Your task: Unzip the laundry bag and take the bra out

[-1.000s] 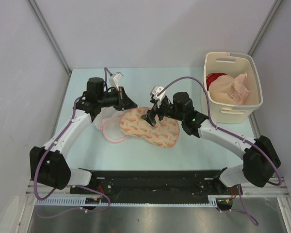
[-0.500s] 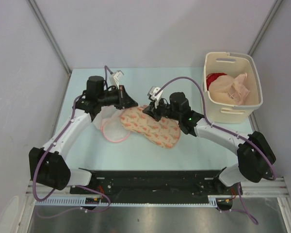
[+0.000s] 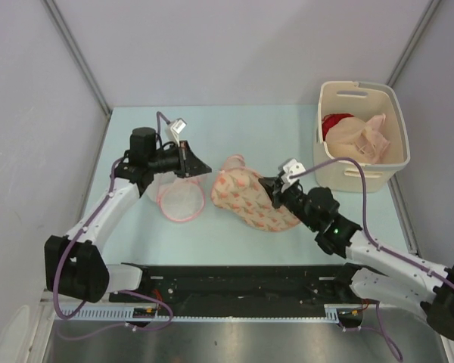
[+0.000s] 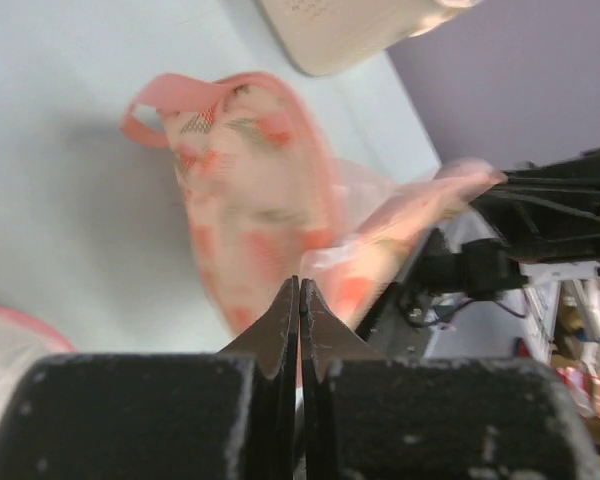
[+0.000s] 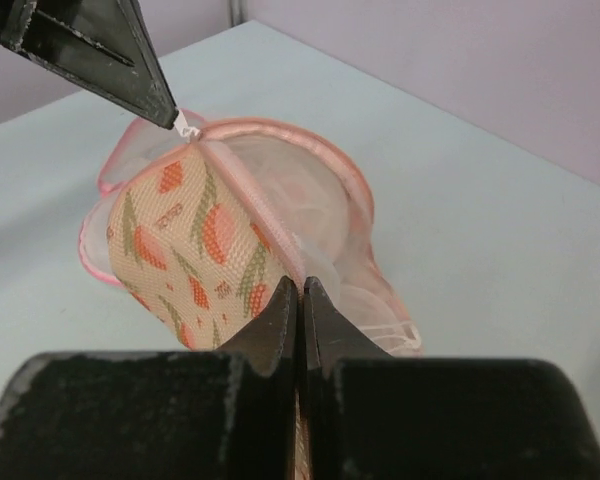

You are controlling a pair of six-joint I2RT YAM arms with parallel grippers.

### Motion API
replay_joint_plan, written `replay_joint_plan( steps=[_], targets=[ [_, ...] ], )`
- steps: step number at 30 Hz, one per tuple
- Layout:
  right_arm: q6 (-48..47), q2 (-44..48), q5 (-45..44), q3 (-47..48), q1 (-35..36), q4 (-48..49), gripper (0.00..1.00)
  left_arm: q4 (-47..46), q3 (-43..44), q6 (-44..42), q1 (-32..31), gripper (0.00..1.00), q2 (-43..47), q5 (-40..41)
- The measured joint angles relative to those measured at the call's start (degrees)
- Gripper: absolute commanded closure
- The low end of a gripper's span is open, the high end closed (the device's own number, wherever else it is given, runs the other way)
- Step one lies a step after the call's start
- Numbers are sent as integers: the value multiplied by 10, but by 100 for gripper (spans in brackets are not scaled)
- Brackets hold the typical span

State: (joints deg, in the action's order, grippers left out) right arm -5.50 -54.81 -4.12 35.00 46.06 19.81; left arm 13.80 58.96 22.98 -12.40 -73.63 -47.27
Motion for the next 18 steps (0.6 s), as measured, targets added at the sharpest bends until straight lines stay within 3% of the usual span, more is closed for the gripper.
replay_joint_plan(
  steps=[4, 9, 14, 18],
  targets=[
    [33, 62, -122, -90, 47, 48, 100, -35, -51, 20, 9, 100, -3, -4],
    [77, 55, -241, -146, 64, 95, 100, -72, -90, 30, 14, 100, -32, -6],
    [88, 7, -274, -138, 64, 125, 100, -83, -113, 46, 13, 100, -57, -8],
    [112, -65, -273, -45, 67, 84, 100, -40, -73, 35, 10, 100, -46, 38]
  ],
)
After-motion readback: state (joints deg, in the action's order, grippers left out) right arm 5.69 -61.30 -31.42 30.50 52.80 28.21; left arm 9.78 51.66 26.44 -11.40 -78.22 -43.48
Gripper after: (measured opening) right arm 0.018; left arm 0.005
